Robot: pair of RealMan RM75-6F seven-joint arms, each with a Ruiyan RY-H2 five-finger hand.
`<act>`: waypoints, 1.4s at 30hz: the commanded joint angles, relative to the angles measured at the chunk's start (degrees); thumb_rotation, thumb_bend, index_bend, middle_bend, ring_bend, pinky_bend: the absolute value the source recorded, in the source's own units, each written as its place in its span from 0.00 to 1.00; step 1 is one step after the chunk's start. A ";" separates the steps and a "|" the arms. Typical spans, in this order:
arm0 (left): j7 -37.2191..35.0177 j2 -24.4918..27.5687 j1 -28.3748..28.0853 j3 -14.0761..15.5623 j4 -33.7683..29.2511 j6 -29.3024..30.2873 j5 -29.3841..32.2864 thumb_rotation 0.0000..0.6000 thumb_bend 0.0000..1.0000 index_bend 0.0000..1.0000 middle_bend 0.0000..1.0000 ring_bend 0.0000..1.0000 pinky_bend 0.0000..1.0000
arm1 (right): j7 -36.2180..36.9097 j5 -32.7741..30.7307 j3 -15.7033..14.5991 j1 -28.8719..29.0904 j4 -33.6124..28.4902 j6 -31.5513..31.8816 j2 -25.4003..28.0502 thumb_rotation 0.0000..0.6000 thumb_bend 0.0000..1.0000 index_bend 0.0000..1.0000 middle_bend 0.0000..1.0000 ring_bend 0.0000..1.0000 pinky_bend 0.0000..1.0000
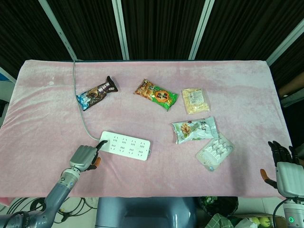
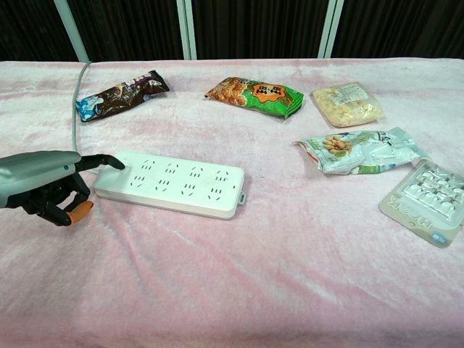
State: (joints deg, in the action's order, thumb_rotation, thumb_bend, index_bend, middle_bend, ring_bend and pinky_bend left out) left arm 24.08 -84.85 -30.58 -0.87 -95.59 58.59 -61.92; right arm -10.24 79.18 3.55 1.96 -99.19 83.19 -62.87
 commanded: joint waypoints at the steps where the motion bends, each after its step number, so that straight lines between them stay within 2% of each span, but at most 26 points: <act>1: -0.14 0.07 0.00 -0.07 -0.12 0.11 -0.19 1.00 0.55 0.11 0.75 0.82 0.84 | -0.01 0.01 -0.01 0.00 0.00 -0.01 0.01 1.00 0.23 0.12 0.08 0.13 0.06; 31: 1.09 0.08 -0.31 0.08 -0.49 0.21 0.10 1.00 0.55 0.11 0.75 0.82 0.84 | -0.12 0.00 -0.02 0.04 -0.08 -0.09 0.00 1.00 0.23 0.12 0.08 0.13 0.06; 42: 1.53 0.13 -0.58 0.15 -0.31 -0.40 1.07 1.00 0.55 0.14 0.75 0.82 0.84 | -0.20 -0.01 -0.05 0.05 -0.08 -0.13 -0.05 1.00 0.23 0.12 0.08 0.13 0.06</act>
State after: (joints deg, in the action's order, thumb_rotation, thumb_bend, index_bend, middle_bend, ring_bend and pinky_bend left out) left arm 25.58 -84.71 -31.15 -0.73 -95.92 58.22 -60.87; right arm -10.44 79.17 3.50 2.01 -99.27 83.07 -62.92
